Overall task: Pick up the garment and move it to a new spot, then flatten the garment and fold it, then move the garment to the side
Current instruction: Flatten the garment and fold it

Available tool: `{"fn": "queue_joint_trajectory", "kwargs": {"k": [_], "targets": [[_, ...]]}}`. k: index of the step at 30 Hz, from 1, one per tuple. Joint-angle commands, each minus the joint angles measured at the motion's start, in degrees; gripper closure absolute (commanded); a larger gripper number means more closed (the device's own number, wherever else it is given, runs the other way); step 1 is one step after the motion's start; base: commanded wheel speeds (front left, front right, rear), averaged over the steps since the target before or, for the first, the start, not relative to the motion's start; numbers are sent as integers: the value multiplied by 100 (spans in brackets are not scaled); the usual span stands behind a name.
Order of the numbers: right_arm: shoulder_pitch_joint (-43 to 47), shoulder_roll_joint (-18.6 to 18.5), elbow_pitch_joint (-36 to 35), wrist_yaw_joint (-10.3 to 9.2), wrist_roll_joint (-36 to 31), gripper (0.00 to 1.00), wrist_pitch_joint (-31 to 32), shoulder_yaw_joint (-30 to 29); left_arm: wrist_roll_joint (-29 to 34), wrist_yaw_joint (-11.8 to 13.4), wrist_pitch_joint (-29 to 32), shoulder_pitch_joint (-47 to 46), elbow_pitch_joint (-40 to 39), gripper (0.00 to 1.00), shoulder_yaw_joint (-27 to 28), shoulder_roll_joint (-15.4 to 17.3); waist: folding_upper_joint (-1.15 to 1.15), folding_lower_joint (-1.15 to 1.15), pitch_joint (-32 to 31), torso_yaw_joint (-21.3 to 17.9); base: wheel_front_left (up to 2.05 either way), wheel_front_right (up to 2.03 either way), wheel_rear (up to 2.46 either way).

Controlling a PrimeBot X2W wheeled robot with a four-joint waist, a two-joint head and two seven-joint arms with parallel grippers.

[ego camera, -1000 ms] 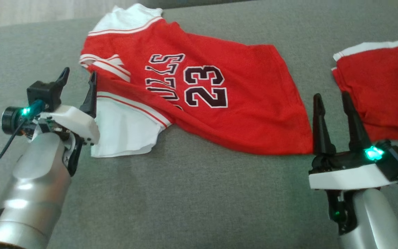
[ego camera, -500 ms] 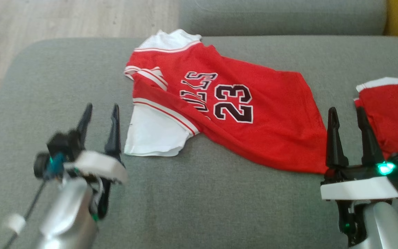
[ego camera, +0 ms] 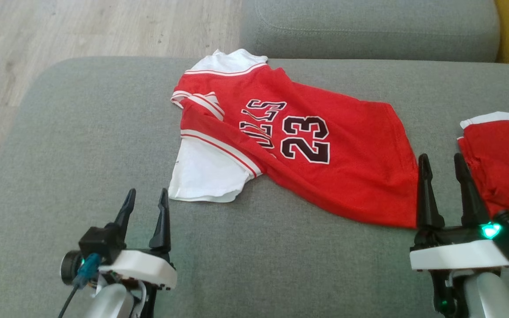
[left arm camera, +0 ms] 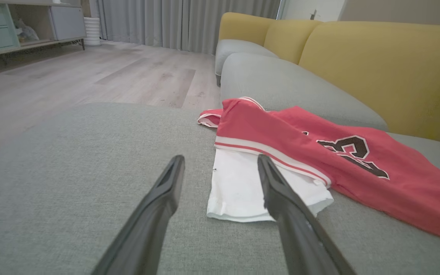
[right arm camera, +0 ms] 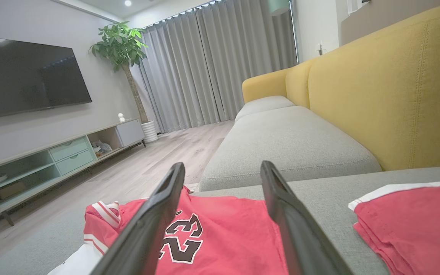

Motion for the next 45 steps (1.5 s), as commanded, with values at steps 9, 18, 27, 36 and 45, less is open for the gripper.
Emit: {"fn": "queue_joint_trajectory", "kwargs": {"k": [9, 18, 27, 36, 45], "targets": [[-276, -29, -209, -3, -37, 0, -36, 272, 55, -36, 738, -717, 390, 0, 3, 232, 0, 0, 343, -282, 0, 0, 0], [-428, -29, -216, -3, -7, 0, -36, 267, 2, -167, 1217, -1280, 1365, 0, -49, 338, 0, 0, 645, -544, 0, 0, 0], [-463, -29, -221, -3, 14, 0, -36, 271, -134, -294, 1191, -1540, 1910, 0, -17, 295, 0, 0, 753, -651, 0, 0, 0], [-493, -29, -203, -3, 23, 0, -36, 271, -249, -587, 1501, -1665, 2391, 100, -157, 228, 0, 0, 794, -698, 0, 0, 0], [-319, -29, -29, -3, 67, 0, -36, 178, -374, -507, 606, -1590, 1993, 100, 69, 188, 0, 0, 567, -695, 0, 0, 0]]}}
